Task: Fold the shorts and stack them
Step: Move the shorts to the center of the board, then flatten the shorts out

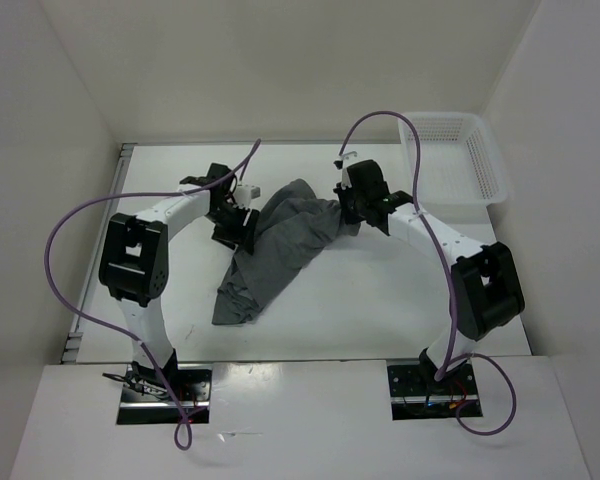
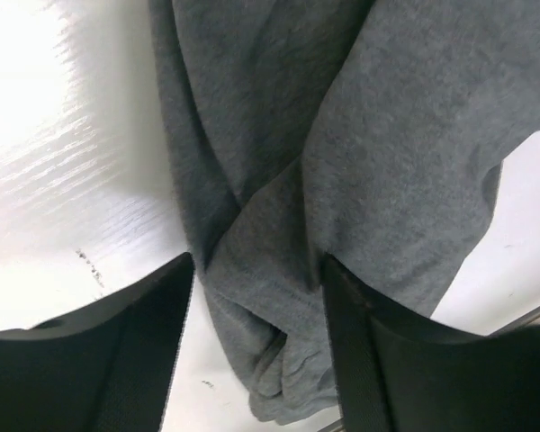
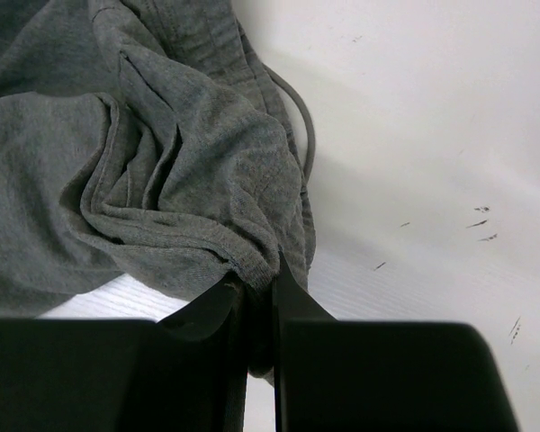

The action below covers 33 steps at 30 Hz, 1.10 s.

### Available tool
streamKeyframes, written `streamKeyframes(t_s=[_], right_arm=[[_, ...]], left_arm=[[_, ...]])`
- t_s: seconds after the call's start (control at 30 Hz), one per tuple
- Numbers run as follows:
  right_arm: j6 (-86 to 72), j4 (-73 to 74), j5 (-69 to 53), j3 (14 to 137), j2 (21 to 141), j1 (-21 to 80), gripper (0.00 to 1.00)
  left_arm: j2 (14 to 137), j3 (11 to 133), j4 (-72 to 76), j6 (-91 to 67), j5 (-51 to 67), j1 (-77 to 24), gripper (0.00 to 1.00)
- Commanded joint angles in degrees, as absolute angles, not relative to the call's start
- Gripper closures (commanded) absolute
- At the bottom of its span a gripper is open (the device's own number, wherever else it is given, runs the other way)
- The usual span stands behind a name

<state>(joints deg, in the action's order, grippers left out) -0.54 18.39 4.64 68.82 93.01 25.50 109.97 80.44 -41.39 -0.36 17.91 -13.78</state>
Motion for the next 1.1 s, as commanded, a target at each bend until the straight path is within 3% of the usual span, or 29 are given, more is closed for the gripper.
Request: streamKeyframes(t_s=[0.0, 0.03, 0.1, 0.47, 0.5, 0.53, 0.63, 0.77, 0.87, 0.97, 1.07], right_arm=[[-0.1, 16.3, 4.2, 67.9, 89.8, 25.0, 1.00], [-0.1, 16.3, 4.2, 67.9, 89.8, 25.0, 1.00], [-0.1, 16.3, 3.7, 67.9, 89.8, 25.0, 1.00], [0.4, 16.9, 3.2, 69.5, 89.8, 25.0, 1.00], [0.4, 16.9, 3.2, 69.5, 89.8, 25.0, 1.00], [0.4, 16.9, 3.2, 69.5, 89.8, 25.0, 1.00], [1.0, 16.9, 3.2, 70.0, 89.8, 25.0, 1.00], [2.0, 16.3, 4.2, 71.8, 89.8, 25.0, 1.00], [2.5, 16.3, 4.2, 73.3, 90.4, 25.0, 1.00], [3.1, 15.8, 4.8, 75.0, 90.4, 25.0, 1.00], [3.1, 15.3, 6.2, 77.2, 90.9, 25.0, 1.00]], left_arm=[[110.0, 80.1, -41.5, 0.0, 19.7, -13.7, 0.35], [110.0, 80.1, -41.5, 0.0, 19.1, -14.3, 0.41], [110.0, 79.5, -42.0, 0.0, 19.1, -14.3, 0.41], [113.4, 78.4, -42.0, 0.0, 18.5, -14.3, 0.34], [113.4, 78.4, -42.0, 0.0, 18.5, -14.3, 0.39], [113.4, 78.4, -42.0, 0.0, 18.5, -14.3, 0.57], [112.1, 79.0, -42.0, 0.0, 18.6, -14.3, 0.89], [110.0, 82.2, -42.5, 0.0, 12.1, -15.5, 0.98], [107.4, 85.7, -42.0, 0.0, 0.7, -16.8, 1.00], [103.2, 89.4, -36.8, 0.0, -21.2, -21.6, 1.00], [97.7, 82.2, -17.3, 0.0, -45.1, -27.4, 1.00]])
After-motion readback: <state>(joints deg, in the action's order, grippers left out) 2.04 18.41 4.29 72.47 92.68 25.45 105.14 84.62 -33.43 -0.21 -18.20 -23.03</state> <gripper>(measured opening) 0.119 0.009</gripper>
